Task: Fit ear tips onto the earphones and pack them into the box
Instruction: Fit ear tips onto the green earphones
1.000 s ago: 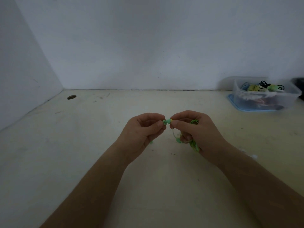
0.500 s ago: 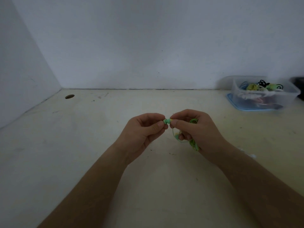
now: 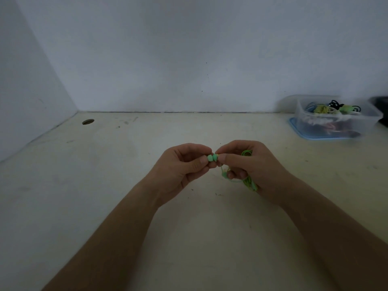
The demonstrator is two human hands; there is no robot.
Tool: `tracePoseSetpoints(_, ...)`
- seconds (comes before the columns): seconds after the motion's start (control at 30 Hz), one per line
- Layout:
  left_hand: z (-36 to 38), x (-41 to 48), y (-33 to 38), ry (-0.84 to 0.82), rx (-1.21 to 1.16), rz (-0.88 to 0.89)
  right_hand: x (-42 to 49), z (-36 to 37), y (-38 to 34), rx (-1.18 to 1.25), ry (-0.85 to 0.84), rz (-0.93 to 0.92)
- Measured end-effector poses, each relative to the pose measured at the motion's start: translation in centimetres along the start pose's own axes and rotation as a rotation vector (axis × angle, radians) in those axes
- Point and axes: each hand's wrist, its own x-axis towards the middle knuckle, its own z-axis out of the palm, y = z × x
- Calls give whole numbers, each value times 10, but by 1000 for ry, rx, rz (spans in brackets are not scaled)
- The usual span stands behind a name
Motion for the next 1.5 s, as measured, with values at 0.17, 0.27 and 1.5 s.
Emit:
tracePoseSetpoints(0.17, 0, -1, 0, -15, 15, -3, 0, -3, -3, 16, -49, 11)
tracePoseSetpoints(0.27, 1, 0, -1, -7, 13, -9, 0, -4, -3, 0, -55, 8)
tracePoseSetpoints(1.5, 7, -3, 0, 30, -3, -57, -1, -12, -3, -135, -86, -105)
